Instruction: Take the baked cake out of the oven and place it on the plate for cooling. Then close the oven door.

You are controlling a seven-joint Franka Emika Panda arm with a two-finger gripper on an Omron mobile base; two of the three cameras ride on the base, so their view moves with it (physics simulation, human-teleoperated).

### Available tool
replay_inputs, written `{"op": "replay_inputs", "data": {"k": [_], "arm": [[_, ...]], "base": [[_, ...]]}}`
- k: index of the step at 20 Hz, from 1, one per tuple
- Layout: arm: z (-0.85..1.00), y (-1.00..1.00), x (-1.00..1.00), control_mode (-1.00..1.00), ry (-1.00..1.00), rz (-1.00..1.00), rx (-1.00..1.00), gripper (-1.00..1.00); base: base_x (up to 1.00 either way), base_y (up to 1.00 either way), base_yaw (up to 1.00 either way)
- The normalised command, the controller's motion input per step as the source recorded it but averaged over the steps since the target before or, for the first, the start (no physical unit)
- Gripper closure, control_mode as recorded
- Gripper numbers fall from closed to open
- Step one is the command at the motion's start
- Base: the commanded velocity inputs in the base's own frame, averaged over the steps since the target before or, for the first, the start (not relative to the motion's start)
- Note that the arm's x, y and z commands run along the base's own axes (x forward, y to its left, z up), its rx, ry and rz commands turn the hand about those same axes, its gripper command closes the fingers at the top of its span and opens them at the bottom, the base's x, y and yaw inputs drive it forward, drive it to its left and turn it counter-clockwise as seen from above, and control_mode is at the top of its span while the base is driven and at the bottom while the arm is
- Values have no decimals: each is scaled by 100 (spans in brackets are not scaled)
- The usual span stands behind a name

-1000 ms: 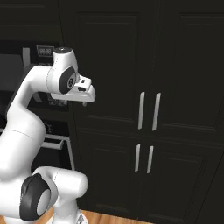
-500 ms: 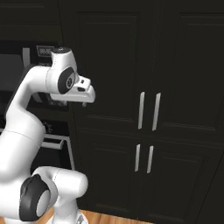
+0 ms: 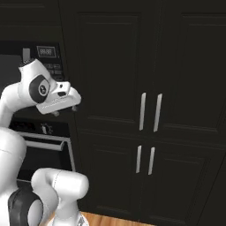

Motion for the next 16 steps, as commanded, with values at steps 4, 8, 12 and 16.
{"op": "replay_inputs", "data": {"k": [4, 8, 12, 16], "arm": [[-28, 63, -16, -100, -13, 10, -34, -100], [-29, 57, -27, -100, -25, 11, -20, -100], [-30, 66, -30, -100, -29, 11, -15, -100], [-27, 51, -13, -100, -14, 10, -10, -100]], "base": [[0, 0, 0], [0, 0, 0], [0, 0, 0], [0, 0, 0]]}}
